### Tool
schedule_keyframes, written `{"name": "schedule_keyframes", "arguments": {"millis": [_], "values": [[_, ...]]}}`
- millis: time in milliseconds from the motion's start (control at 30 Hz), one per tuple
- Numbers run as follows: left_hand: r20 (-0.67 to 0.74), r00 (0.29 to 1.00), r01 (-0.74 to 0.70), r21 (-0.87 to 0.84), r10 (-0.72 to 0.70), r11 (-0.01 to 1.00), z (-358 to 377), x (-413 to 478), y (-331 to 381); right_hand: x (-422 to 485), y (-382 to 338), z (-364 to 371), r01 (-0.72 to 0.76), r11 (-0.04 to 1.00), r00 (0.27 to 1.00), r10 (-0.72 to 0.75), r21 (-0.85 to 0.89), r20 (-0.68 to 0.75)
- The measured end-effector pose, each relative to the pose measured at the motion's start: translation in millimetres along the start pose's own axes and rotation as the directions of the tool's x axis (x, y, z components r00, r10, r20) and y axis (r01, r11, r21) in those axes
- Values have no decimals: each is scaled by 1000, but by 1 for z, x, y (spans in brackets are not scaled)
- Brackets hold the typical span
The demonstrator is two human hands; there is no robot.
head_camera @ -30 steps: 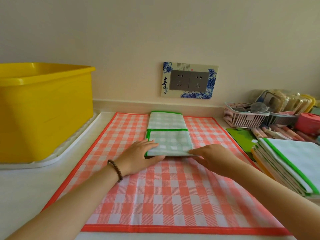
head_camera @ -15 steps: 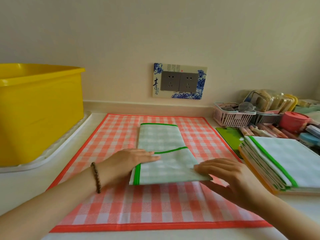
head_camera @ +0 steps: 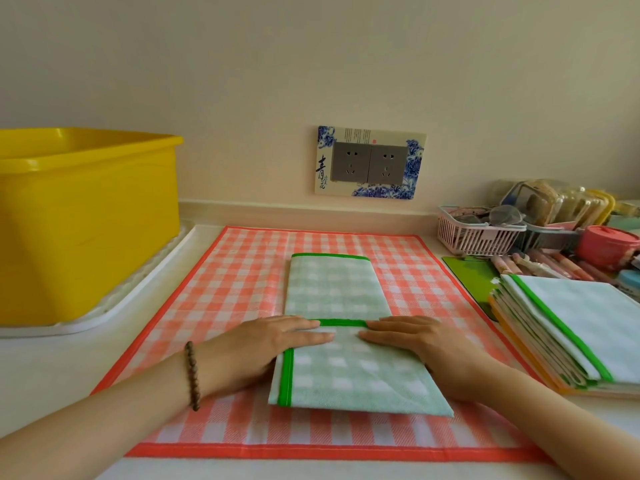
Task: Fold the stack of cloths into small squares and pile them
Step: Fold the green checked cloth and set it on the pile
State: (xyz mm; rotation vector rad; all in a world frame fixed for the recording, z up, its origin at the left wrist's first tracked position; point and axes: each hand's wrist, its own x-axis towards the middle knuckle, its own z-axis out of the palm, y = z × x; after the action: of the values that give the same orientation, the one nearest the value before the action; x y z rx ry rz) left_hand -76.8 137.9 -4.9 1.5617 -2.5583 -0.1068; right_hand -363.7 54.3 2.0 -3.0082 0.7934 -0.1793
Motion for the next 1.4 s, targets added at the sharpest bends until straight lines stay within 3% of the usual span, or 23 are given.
{"name": "schedule_keyframes", "arguments": {"millis": [167,233,300,367,500,600,900,967,1133,1400], "values": [[-58,991,105,-187,-117,977,-4,3,-13,2,2,-2,-36,998,999,37,48,-18],[-95,989,87,-239,-113,967,-7,4,-17,5,2,-2,-39,983,989,63,180,-131],[-123,972,141,-381,-201,914,-11,10,-16,11,1,-5,-154,915,944,248,372,-219],[-159,930,221,-476,-331,851,-12,17,-16,21,5,-4,-274,857,903,385,436,-189],[-204,853,199,-723,-480,662,-8,31,-22,34,20,1,-294,732,830,515,614,-216],[-192,810,214,-784,-554,583,-4,38,-30,39,24,5,-316,661,794,577,680,-192],[-97,788,476,-530,-608,702,-11,49,-38,60,33,1,-526,644,749,660,556,-56],[-103,789,503,-459,-606,733,-17,51,-36,62,30,-1,-545,678,742,664,494,-92],[-234,836,395,-373,-497,840,-23,72,-31,91,13,0,-415,822,785,540,390,-304],[-49,857,493,-213,-513,844,-7,113,-48,165,3,16,-415,849,851,489,327,-192]]}}
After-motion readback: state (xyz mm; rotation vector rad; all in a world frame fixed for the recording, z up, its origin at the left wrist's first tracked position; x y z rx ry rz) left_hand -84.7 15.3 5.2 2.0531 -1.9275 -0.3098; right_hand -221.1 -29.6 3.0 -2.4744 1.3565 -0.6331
